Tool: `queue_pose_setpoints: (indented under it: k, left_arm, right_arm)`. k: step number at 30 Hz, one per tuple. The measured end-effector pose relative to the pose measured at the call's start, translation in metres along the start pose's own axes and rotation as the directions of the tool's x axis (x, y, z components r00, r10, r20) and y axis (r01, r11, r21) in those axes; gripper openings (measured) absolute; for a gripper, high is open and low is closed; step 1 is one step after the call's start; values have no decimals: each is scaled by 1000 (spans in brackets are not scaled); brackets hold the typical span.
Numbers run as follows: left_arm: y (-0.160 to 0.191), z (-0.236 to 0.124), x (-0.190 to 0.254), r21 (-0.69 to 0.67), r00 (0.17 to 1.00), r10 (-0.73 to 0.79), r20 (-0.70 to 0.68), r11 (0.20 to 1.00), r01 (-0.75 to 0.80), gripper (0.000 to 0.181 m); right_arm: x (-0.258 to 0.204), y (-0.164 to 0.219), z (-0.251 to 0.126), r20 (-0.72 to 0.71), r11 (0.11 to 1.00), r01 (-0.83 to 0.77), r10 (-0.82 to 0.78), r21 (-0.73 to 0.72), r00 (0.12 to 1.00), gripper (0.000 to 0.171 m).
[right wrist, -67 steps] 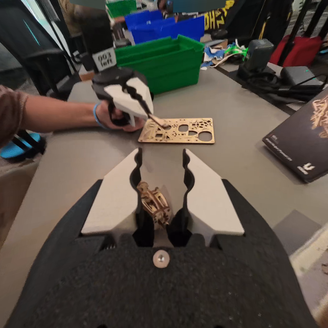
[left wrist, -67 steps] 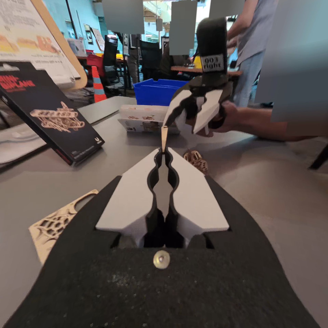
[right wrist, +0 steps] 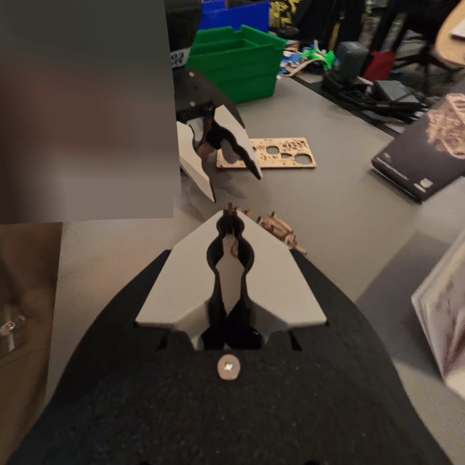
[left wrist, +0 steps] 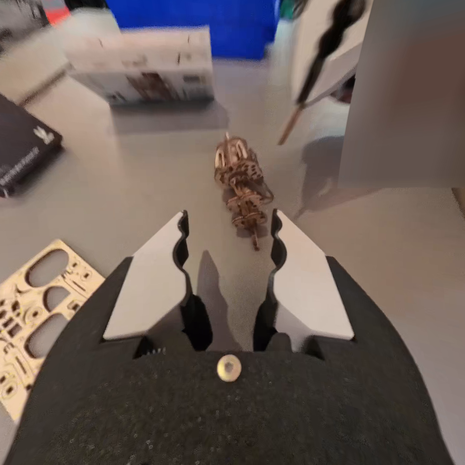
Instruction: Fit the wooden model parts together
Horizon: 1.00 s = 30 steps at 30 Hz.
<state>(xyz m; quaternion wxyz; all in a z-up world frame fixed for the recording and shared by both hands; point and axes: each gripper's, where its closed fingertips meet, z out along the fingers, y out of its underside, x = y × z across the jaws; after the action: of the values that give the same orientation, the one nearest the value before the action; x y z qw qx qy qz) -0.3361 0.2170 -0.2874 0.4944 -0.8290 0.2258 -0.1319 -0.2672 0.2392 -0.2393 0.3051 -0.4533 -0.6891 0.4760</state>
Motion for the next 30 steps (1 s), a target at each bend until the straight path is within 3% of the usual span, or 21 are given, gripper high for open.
queue_pose_setpoints:
  k: [2,5,12,14,19,26,30]
  left_arm:
    - [16,10,-1,-116,1000,-13,12,993,15,75]
    - [32,22,0,-238,999,13,30,971,-6,65]
    - [29,30,13,-243,999,27,-41,969,-36,43]
    - [28,31,18,-241,997,41,-62,969,-55,30]
    - [27,33,20,-240,997,56,-57,968,-68,30]
    - [27,33,22,-237,996,70,-60,968,-83,29]
    - [27,33,23,-238,996,65,-69,968,-80,29]
  right_arm:
    - [0,18,-12,-154,997,33,-44,-70,987,2]
    - [-6,44,-14,-256,987,22,-63,-161,965,2]
    - [-2,62,17,-301,972,-41,-32,-233,953,2]
    - [-4,68,24,-286,965,-85,11,-248,958,2]
    - [-13,60,35,-183,908,-396,369,-138,911,2]
    - [-9,52,29,-168,879,-466,446,-106,879,2]
    - [-13,51,40,-7,714,-697,698,-66,716,2]
